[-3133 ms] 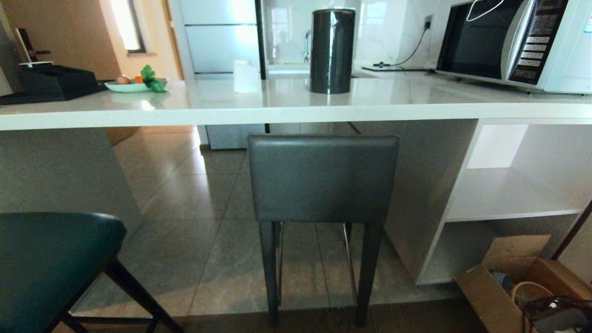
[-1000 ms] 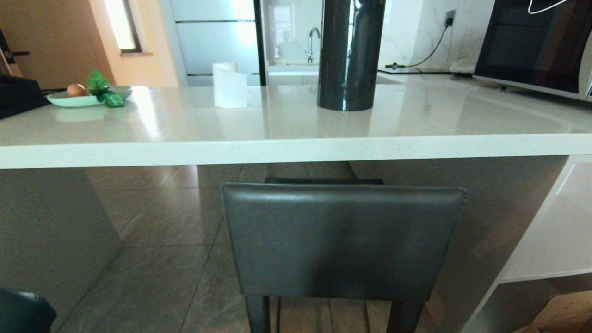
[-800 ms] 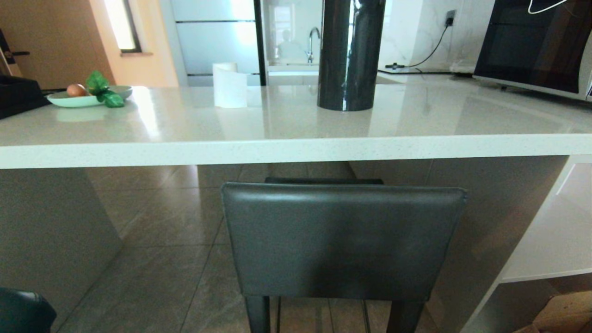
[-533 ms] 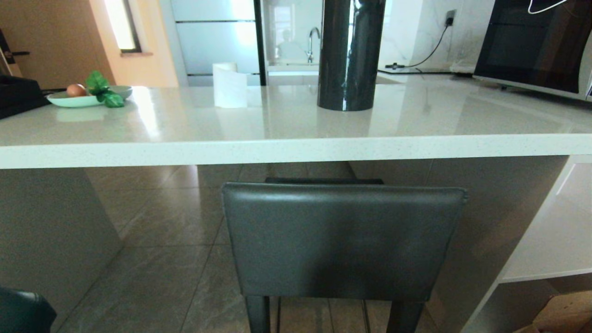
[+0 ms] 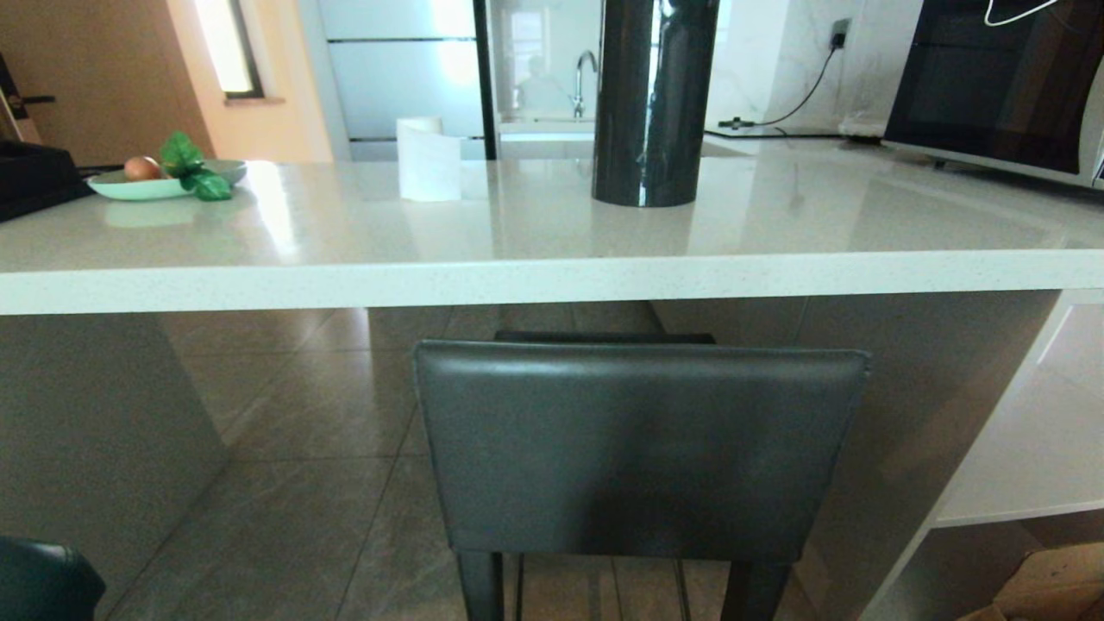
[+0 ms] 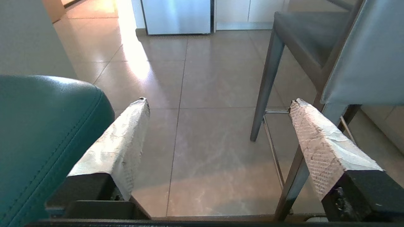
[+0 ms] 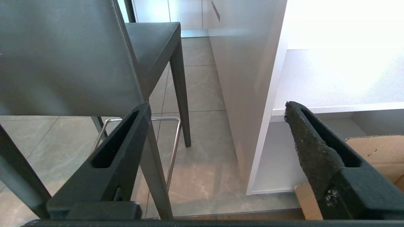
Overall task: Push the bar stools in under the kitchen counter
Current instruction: Pull the gray chair out from under the dining table
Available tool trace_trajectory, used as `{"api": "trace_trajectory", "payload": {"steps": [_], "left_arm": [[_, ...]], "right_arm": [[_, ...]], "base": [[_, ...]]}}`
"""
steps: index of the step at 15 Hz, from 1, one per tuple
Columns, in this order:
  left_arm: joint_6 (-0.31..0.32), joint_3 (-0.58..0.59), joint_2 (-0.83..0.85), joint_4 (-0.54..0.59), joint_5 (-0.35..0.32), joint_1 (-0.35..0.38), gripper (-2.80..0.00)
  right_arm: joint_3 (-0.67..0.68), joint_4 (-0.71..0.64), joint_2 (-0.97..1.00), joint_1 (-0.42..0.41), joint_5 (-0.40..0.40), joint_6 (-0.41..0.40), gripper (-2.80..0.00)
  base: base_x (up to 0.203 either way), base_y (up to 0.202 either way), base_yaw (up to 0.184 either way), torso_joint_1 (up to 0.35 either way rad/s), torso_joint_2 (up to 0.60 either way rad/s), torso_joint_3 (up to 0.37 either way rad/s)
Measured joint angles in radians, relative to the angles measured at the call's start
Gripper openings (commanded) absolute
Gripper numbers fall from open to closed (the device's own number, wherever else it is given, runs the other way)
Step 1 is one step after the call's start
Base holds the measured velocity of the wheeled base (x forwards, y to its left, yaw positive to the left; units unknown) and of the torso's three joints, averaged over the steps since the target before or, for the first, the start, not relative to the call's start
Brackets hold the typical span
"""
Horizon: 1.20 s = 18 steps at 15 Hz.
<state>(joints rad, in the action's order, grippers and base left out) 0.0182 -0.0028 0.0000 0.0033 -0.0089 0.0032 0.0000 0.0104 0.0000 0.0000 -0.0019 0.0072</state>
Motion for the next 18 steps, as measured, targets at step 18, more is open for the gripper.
{"api": "trace_trajectory", "payload": {"steps": [18], "left_arm": [[-0.023,-0.273,0.11,0.045,-0.237,-0.008,0.0]], "right_arm": [[-0.293,-0.027,0.179,0.029,0.337,0.053,0.0]], "base": [[0.0,0.0,0.0,0.0,0.0,0.0]]}}
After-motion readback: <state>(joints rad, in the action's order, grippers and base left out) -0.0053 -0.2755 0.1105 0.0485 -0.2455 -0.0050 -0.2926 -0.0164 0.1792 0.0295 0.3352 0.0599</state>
